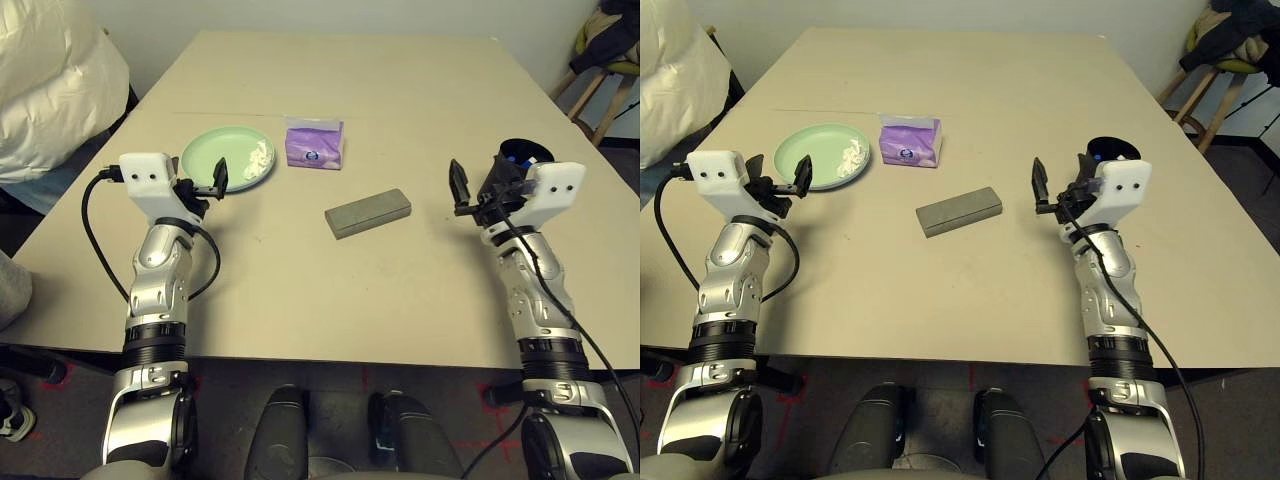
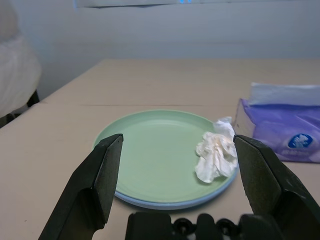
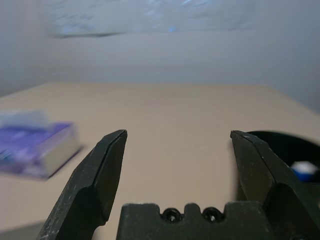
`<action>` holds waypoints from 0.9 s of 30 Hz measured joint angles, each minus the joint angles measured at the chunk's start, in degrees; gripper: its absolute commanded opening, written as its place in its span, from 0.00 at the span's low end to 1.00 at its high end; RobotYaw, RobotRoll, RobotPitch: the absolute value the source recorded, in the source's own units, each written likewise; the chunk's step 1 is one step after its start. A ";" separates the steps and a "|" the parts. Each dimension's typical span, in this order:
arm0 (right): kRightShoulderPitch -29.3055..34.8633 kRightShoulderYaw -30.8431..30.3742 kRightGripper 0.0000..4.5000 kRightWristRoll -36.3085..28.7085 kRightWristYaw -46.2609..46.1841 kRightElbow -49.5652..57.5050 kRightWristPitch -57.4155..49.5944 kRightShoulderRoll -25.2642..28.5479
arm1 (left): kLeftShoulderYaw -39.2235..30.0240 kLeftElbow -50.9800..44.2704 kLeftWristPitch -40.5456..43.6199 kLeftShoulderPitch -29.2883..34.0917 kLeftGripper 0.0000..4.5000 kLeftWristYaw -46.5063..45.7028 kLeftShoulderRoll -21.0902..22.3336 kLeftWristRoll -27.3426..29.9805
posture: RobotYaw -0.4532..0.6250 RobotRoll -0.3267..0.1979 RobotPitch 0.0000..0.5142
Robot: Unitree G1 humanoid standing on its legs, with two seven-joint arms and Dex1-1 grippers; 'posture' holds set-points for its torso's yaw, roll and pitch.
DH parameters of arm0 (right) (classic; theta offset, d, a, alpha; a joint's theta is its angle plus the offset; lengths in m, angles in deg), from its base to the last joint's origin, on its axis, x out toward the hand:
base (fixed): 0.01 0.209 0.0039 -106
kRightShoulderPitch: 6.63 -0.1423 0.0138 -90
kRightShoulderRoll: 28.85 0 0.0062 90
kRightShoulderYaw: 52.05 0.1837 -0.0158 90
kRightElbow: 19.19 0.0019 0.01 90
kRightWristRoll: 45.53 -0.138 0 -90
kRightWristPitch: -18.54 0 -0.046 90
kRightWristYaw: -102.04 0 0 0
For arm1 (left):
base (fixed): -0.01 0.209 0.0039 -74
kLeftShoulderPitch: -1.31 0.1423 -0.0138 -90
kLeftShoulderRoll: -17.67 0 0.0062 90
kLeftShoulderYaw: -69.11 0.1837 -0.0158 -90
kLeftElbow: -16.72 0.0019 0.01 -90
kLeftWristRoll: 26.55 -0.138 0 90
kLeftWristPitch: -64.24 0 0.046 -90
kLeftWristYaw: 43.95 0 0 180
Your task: Organize and tidy the items on the table.
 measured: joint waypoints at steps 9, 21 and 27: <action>2.00 0.68 1.00 1.98 -8.08 5.01 -6.05 -0.71 | -0.01 2.04 1.15 0.03 1.00 1.92 1.24 0.33 | 0.60 0.62 0.17; 4.81 0.11 1.00 1.85 -2.89 2.95 -2.16 -0.82 | -1.26 4.04 -0.22 0.85 1.00 6.93 2.45 3.69 | 0.61 0.62 0.18; 6.67 0.65 1.00 1.80 -1.61 2.00 0.21 -0.44 | -1.48 4.69 -2.44 1.41 1.00 8.89 2.35 4.24 | 0.60 0.62 0.18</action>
